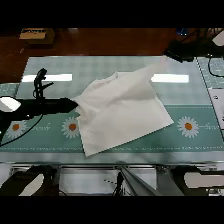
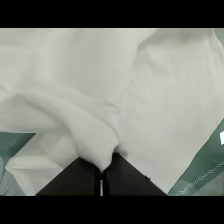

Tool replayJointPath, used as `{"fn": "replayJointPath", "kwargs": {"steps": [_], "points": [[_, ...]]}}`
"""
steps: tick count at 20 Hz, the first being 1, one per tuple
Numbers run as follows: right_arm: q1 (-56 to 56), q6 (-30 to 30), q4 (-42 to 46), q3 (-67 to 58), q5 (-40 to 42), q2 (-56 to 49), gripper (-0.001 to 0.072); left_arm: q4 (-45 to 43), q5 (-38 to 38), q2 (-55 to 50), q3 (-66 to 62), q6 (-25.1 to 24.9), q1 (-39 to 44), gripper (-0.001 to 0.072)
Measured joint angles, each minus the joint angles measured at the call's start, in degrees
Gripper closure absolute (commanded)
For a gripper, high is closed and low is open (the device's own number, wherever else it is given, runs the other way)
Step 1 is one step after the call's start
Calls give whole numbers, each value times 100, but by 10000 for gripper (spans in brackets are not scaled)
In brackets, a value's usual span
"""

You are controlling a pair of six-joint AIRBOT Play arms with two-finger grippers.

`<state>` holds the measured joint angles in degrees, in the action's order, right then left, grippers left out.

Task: Fold the shirts.

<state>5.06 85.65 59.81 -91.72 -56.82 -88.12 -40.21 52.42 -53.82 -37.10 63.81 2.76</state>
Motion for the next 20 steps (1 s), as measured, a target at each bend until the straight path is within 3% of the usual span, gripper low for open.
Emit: {"fn": "replayJointPath", "kwargs": {"steps": [3,6,10,12,13,20], "points": [[544,-243,59,-2,-570,466,258,15,-20,-136,24,-94,33,685],[1233,-378,1099,164,-1777,1025,259,17,31,-181,35,-133,44,685],[2094,-470,1427,1683,-2710,2020,245,17,109,-201,35,-155,44,685],[2306,-492,1259,2861,-2728,2632,213,17,114,-205,35,-157,44,685],[2371,-509,1069,3469,-2671,2924,162,17,111,-205,37,-157,44,685],[2352,-546,-404,6301,-1755,3873,166,17,125,-205,35,-168,44,685]]}}
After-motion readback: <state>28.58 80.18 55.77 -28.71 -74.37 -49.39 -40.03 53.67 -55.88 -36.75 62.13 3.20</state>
